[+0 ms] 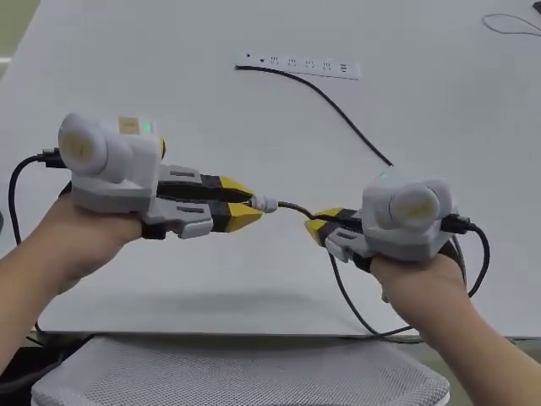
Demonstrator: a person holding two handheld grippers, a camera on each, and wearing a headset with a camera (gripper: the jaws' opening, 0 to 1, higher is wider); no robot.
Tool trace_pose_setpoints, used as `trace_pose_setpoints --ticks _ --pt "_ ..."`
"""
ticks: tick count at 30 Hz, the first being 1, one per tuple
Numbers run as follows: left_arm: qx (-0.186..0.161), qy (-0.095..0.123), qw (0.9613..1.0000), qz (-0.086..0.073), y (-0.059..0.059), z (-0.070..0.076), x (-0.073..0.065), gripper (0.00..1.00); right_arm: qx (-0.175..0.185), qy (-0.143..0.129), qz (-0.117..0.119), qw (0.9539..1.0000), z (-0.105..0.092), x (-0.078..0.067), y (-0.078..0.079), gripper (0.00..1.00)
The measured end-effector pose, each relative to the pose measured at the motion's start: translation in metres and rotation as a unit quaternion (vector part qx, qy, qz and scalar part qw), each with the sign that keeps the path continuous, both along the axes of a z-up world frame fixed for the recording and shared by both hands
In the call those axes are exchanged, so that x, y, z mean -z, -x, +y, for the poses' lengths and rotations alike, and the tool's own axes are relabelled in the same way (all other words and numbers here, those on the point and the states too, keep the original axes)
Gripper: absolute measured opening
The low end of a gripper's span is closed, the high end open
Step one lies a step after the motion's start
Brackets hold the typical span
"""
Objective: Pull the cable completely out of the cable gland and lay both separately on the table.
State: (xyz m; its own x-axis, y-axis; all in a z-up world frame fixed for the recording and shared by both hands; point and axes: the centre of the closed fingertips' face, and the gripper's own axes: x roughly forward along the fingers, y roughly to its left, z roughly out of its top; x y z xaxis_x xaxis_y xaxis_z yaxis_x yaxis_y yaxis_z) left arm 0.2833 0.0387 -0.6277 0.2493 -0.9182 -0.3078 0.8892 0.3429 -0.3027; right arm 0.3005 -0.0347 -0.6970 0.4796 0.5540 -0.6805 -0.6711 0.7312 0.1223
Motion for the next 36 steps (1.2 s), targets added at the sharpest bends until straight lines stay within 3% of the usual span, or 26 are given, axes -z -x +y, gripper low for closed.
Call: trace_pose_setpoints --ticks 5,16,23,26,30,36 --pt "0.000 -0.001 1.0000 0.000 0.001 0.001 0.000 0.15 0.048 -0.032 0.035 0.9977 -0.011 0.012 -0.001 0.00" --pt "0.002 0.002 1.0000 0.001 0.000 -0.001 0.000 0.15 0.110 -0.060 0.080 0.9889 -0.029 0.031 -0.004 0.01" --pt "0.003 0.005 1.0000 0.000 0.000 -0.002 -0.002 0.15 0.158 -0.088 0.115 0.9767 -0.037 0.043 -0.004 0.01" --pt "0.002 0.007 1.0000 0.001 0.000 -0.001 -0.003 0.15 0.196 -0.109 0.141 0.9643 -0.044 0.050 -0.005 0.01" --pt "0.002 0.007 1.0000 0.001 0.000 -0.001 -0.003 0.15 0.206 -0.112 0.152 0.9601 -0.050 0.055 -0.004 0.01" --pt "0.004 0.008 1.0000 0.000 0.002 -0.003 -0.004 0.15 0.239 -0.139 0.174 0.9452 -0.053 0.060 -0.004 0.02"
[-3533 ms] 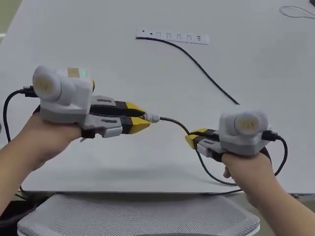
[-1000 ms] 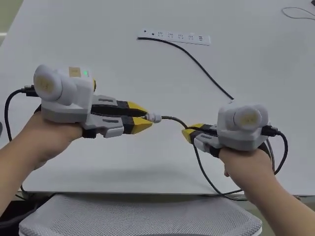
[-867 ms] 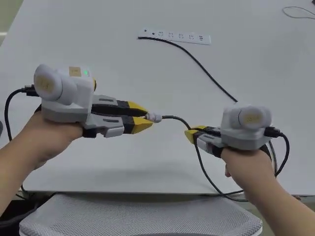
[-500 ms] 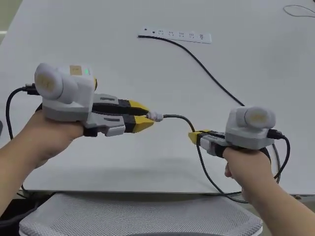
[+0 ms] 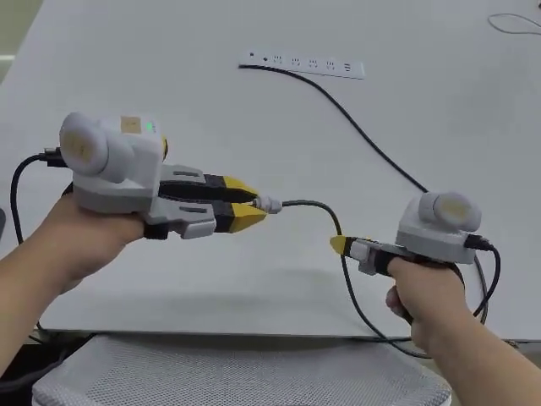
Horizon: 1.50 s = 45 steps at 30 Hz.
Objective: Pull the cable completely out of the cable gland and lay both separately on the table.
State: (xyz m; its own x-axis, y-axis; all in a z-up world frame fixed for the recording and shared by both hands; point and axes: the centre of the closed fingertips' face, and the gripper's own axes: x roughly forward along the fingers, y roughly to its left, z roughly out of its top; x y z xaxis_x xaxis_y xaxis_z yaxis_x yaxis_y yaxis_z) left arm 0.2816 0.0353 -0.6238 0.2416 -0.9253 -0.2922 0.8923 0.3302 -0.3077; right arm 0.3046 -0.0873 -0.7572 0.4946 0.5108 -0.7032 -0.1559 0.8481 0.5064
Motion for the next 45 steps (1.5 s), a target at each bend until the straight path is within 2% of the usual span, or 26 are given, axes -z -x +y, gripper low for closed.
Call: trace_pose_setpoints --ticks 2,5,12,23,25,28,30,31,34,36,37,38,39,41,42,43,44,45 --pt "0.000 -0.001 1.0000 0.001 0.000 0.000 0.000 0.15 -0.001 0.001 -0.002 1.0000 0.001 -0.001 0.001 0.02" --pt "-0.001 0.000 1.0000 0.000 0.000 0.000 -0.001 0.15 -0.029 0.025 -0.029 0.9989 0.002 -0.004 -0.001 0.02" --pt "-0.004 0.001 1.0000 0.000 -0.002 0.003 -0.003 0.15 -0.064 0.050 -0.054 0.9952 0.002 -0.006 0.000 0.03" --pt "-0.008 0.011 0.9999 0.002 -0.003 0.002 -0.007 0.15 -0.097 0.079 -0.074 0.9893 0.003 -0.009 0.001 0.04" --pt "-0.010 0.014 0.9998 0.005 -0.003 0.003 -0.008 0.15 -0.108 0.080 -0.089 0.9869 0.005 -0.013 -0.001 0.08" --pt "-0.012 0.015 0.9998 0.005 -0.004 0.004 -0.009 0.15 -0.133 0.078 -0.098 0.9832 0.012 -0.020 0.002 0.19" --pt "-0.011 0.013 0.9998 0.005 -0.003 0.004 -0.008 0.15 -0.167 0.084 -0.127 0.9742 0.020 -0.032 0.001 0.24" --pt "-0.011 0.013 0.9998 0.006 -0.003 0.004 -0.008 0.15 -0.185 0.092 -0.142 0.9680 0.024 -0.040 0.002 0.26" --pt "-0.010 0.012 0.9998 0.008 -0.003 0.004 -0.007 0.15 -0.217 0.096 -0.183 0.9538 0.038 -0.059 0.001 0.27" --pt "-0.010 0.009 0.9999 0.010 -0.002 0.004 -0.004 0.15 -0.247 0.098 -0.217 0.9393 0.053 -0.075 0.002 0.26" --pt "-0.009 0.007 0.9999 0.009 -0.001 0.004 -0.004 0.15 -0.272 0.105 -0.238 0.9266 0.062 -0.083 0.003 0.26" --pt "-0.009 0.006 0.9999 0.010 -0.001 0.004 -0.004 0.15 -0.289 0.111 -0.250 0.9176 0.068 -0.088 0.005 0.26" --pt "-0.008 0.006 0.9999 0.011 -0.001 0.004 -0.004 0.15 -0.316 0.121 -0.263 0.9037 0.077 -0.092 0.008 0.25" --pt "-0.008 0.007 0.9999 0.011 -0.001 0.004 -0.004 0.15 -0.347 0.136 -0.282 0.8840 0.088 -0.096 0.012 0.24" --pt "-0.008 0.006 0.9999 0.012 -0.001 0.004 -0.003 0.15 -0.359 0.153 -0.301 0.8703 0.093 -0.100 0.011 0.22" --pt "-0.008 0.006 0.9999 0.013 -0.001 0.004 -0.003 0.15 -0.372 0.161 -0.310 0.8602 0.097 -0.102 0.012 0.20" --pt "-0.008 0.006 0.9999 0.014 -0.001 0.004 -0.003 0.15 -0.384 0.158 -0.311 0.8548 0.103 -0.102 0.015 0.19" --pt "-0.008 0.007 0.9998 0.014 -0.001 0.004 -0.003 0.15 -0.389 0.160 -0.313 0.8514 0.106 -0.103 0.016 0.19"
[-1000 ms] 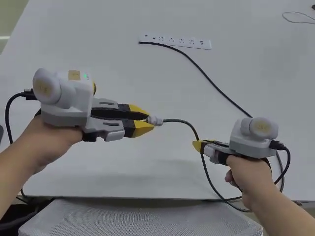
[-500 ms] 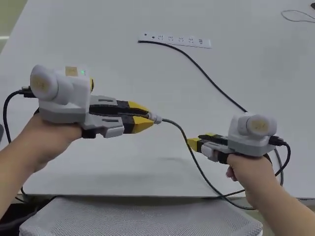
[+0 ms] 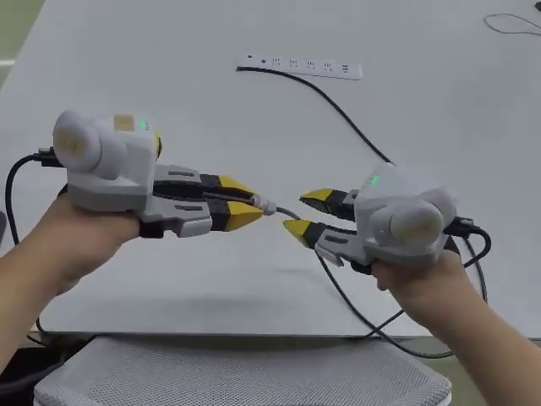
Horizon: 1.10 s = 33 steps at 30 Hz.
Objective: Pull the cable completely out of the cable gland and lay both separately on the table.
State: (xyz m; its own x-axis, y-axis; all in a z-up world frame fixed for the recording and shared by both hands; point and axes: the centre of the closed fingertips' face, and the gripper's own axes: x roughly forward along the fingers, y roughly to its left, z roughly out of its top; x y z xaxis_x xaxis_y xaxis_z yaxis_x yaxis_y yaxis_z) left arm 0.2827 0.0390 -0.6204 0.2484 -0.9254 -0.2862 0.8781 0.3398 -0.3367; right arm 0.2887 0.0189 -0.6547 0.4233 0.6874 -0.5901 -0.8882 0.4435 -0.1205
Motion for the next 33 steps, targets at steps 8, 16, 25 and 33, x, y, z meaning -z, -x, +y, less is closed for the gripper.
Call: trace_pose_setpoints --ticks 8,16,25,33 --pt "0.001 0.000 1.0000 0.000 0.000 0.000 0.000 0.15 -0.033 0.018 -0.016 0.9992 0.016 0.005 -0.002 0.10" --pt "-0.002 0.003 1.0000 0.001 -0.001 0.001 0.001 0.15 -0.034 0.014 -0.017 0.9992 0.016 0.004 -0.004 0.02" --pt "-0.001 0.002 1.0000 -0.003 -0.003 -0.001 0.001 0.15 -0.017 0.007 0.003 0.9998 0.013 0.009 -0.004 0.00" --pt "-0.006 0.007 0.9999 -0.004 -0.005 0.000 -0.003 0.15 0.014 0.005 0.034 0.9993 0.001 0.019 -0.007 0.00"
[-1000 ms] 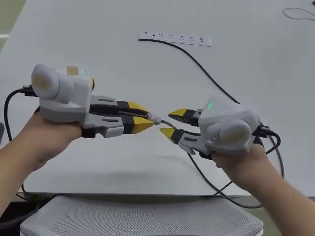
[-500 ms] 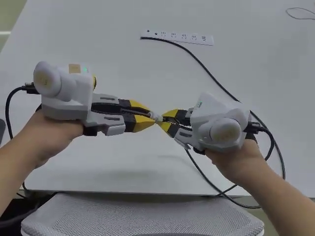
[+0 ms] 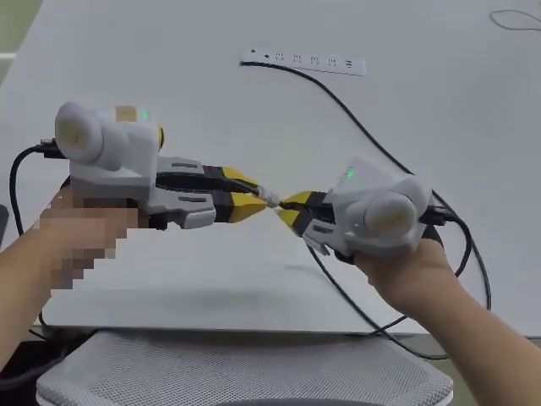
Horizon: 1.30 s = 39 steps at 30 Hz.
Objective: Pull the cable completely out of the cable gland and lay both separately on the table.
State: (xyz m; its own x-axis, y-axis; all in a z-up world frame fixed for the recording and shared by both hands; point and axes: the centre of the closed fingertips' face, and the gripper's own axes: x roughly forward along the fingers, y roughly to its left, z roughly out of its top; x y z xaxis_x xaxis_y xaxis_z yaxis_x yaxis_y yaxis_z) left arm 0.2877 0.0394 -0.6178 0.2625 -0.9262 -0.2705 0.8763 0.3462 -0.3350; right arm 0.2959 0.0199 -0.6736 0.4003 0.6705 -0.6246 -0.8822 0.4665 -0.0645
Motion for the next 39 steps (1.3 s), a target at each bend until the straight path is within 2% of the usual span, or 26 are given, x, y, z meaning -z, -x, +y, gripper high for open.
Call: trace_pose_setpoints --ticks 3,9,20,25,33,39 --pt "-0.001 0.000 1.0000 -0.001 -0.001 0.001 0.000 0.15 0.015 0.003 0.016 0.9997 -0.007 0.008 0.001 0.00" --pt "-0.002 0.001 1.0000 -0.001 0.000 0.002 0.000 0.15 0.048 -0.010 0.043 0.9979 -0.018 0.016 -0.001 0.00" --pt "-0.004 0.000 1.0000 -0.001 0.000 0.003 -0.001 0.15 0.081 -0.003 0.067 0.9945 -0.039 0.032 -0.001 0.00" --pt "-0.005 0.000 1.0000 -0.001 0.000 0.003 -0.001 0.15 0.086 0.006 0.071 0.9937 -0.047 0.039 0.001 0.00" --pt "-0.008 0.001 1.0000 -0.001 0.000 0.003 -0.001 0.15 0.087 0.025 0.060 0.9941 -0.059 0.047 0.001 0.00" --pt "-0.008 -0.002 1.0000 -0.003 0.002 0.003 0.000 0.15 0.089 0.023 0.056 0.9942 -0.062 0.045 0.001 0.00"
